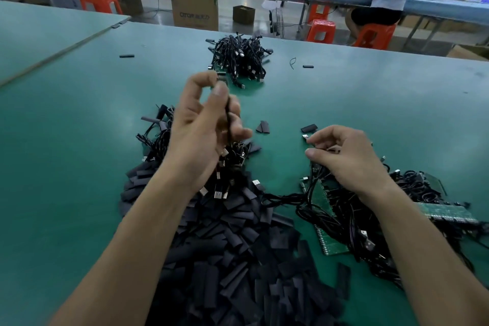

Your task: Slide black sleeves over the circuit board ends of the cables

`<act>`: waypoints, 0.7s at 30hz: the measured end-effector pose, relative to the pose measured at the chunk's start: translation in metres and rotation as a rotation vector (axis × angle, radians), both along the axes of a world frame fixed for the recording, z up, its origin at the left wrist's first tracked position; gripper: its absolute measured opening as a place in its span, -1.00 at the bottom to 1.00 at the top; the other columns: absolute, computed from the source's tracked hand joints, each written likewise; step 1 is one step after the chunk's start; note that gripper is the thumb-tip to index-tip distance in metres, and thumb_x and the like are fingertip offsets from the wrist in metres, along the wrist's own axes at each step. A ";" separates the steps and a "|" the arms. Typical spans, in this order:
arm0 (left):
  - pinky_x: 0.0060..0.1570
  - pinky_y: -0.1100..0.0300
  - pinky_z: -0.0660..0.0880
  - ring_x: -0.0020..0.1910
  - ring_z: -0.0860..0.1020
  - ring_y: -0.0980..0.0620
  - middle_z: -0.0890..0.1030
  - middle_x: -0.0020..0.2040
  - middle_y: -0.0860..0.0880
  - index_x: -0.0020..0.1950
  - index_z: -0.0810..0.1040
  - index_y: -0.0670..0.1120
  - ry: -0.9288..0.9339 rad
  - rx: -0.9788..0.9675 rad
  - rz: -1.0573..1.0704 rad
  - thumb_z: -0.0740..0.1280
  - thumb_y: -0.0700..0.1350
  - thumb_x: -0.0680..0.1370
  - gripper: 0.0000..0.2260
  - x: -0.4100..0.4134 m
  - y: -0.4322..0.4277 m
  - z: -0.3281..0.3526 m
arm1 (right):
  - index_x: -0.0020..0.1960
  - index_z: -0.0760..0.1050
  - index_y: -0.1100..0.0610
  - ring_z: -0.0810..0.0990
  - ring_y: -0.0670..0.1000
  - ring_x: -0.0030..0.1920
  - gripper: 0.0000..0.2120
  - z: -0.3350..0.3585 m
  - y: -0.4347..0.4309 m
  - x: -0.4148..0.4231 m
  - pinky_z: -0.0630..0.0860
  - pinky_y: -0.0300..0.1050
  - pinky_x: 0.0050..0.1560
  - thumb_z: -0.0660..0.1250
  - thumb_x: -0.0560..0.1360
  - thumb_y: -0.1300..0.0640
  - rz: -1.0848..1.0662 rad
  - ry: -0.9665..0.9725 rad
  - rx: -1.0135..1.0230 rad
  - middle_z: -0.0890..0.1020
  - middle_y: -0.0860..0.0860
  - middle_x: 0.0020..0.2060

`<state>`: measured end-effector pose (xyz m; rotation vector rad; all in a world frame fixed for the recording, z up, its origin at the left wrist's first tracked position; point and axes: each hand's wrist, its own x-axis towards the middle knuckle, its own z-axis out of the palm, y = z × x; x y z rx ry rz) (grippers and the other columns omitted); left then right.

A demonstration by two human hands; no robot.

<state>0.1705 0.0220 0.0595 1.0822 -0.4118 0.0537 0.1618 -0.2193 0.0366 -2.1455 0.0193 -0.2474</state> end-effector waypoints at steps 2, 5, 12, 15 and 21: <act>-0.45 0.28 0.43 -0.47 0.36 0.17 0.52 -0.30 0.08 -0.03 0.50 0.08 -0.045 0.087 0.172 0.22 -0.12 0.68 -0.86 -0.002 0.005 0.007 | -0.10 0.62 -0.03 0.62 -0.15 -0.27 -0.82 0.006 0.006 -0.002 0.52 -0.28 -0.13 0.55 0.42 0.20 0.166 0.037 -0.136 0.64 -0.06 -0.29; -0.56 0.36 0.22 -0.55 0.23 0.19 0.52 -0.37 0.09 -0.05 0.55 0.08 -0.060 0.203 0.276 0.26 -0.13 0.67 -0.84 -0.005 0.009 0.014 | -0.12 0.64 -0.02 0.64 -0.14 -0.26 -0.90 0.014 0.025 -0.009 0.52 -0.28 -0.18 0.55 0.43 0.06 0.485 0.194 -0.223 0.69 -0.12 -0.26; -0.45 0.37 0.25 -0.51 0.34 0.16 0.46 -0.44 0.04 -0.07 0.59 0.13 -0.155 0.407 0.448 0.29 -0.11 0.65 -0.83 -0.009 0.015 0.016 | -0.13 0.64 0.12 0.67 0.03 -0.34 -0.51 0.013 0.066 -0.011 0.56 -0.20 -0.32 0.17 0.62 -0.23 0.569 0.641 -0.145 0.69 0.05 -0.33; -0.39 0.13 0.20 -0.35 0.29 -0.20 0.39 -0.32 -0.24 -0.02 0.61 0.14 -0.197 0.461 0.530 0.25 -0.09 0.67 -0.81 -0.010 0.019 0.018 | -0.02 0.58 0.15 0.72 0.16 -0.28 -0.78 0.001 0.076 -0.006 0.62 -0.11 -0.31 0.32 0.62 -0.01 0.436 0.625 -0.289 0.69 0.11 -0.27; -0.44 0.35 0.30 -0.47 0.31 0.19 0.57 -0.27 0.15 0.33 0.53 0.06 -0.077 0.607 0.467 0.17 -0.21 0.69 -0.71 -0.001 0.018 0.009 | 0.03 0.61 0.08 0.60 0.22 -0.02 -0.69 -0.023 0.092 -0.003 0.54 -0.02 -0.01 0.46 0.47 -0.15 0.188 0.438 -0.643 0.55 0.10 -0.03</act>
